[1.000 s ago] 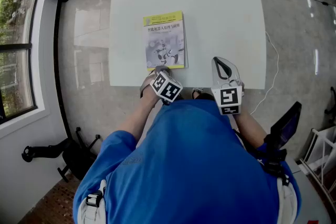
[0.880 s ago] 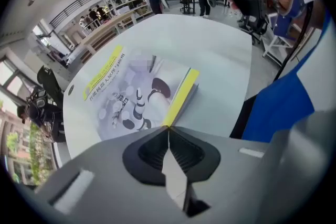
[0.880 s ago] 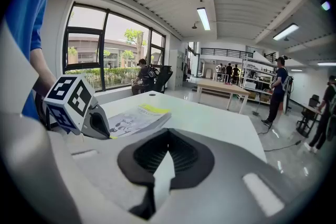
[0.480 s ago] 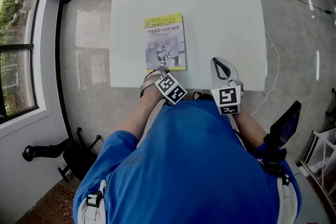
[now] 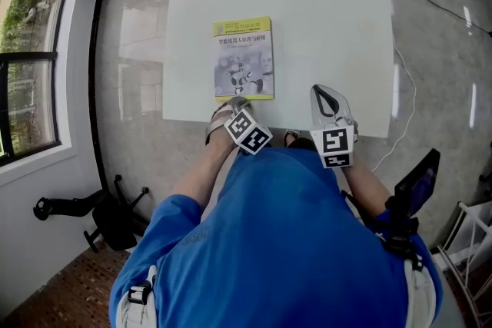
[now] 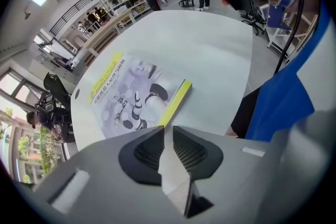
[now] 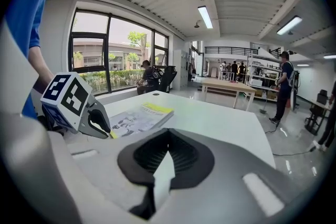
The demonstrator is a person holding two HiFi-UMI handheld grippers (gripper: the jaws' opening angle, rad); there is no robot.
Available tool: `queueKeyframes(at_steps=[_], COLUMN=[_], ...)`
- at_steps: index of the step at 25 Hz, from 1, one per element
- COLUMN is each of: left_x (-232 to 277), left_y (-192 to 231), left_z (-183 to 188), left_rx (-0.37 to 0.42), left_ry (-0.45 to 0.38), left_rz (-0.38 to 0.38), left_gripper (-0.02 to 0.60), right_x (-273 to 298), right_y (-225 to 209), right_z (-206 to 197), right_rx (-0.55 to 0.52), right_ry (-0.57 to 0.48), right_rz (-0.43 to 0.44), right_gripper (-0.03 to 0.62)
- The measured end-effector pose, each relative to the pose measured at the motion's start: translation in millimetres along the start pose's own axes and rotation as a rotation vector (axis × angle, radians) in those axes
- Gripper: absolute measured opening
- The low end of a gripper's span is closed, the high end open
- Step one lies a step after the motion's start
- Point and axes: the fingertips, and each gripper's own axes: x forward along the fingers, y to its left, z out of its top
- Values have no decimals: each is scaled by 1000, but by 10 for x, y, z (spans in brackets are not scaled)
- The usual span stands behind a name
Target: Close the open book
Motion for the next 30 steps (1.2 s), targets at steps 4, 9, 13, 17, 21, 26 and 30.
queueKeyframes(at_steps=[4, 9, 13, 17, 21, 26, 30], left_x=[-94, -222, -286, -529, -860, -1232, -1438], left_y=[-3, -11, 60, 196, 292, 305, 206], left_z=[33, 118, 237, 207, -46, -432, -814], left_rx=[-68, -107, -152, -260, -371, -431, -457], left_ry=[-51, -165, -257, -394, -554, -706, -773], left_rz=[6, 17, 35, 66, 75, 78, 62], left_gripper=[60, 55, 38, 8, 8, 8, 8], right_x=[-8, -29, -12, -101, -247, -423, -634], right_y=[13, 34, 30, 165, 491, 971, 1420], right_z=[-33, -54, -43, 23, 123, 234, 221], right_rx=[1, 14, 18, 12, -9, -33, -40], right_ry=[-5, -11, -21, -32, -49, -62, -61], right_rz=[15, 7, 3, -14, -40, -72, -101], right_gripper=[3, 3, 3, 3, 2, 2, 2])
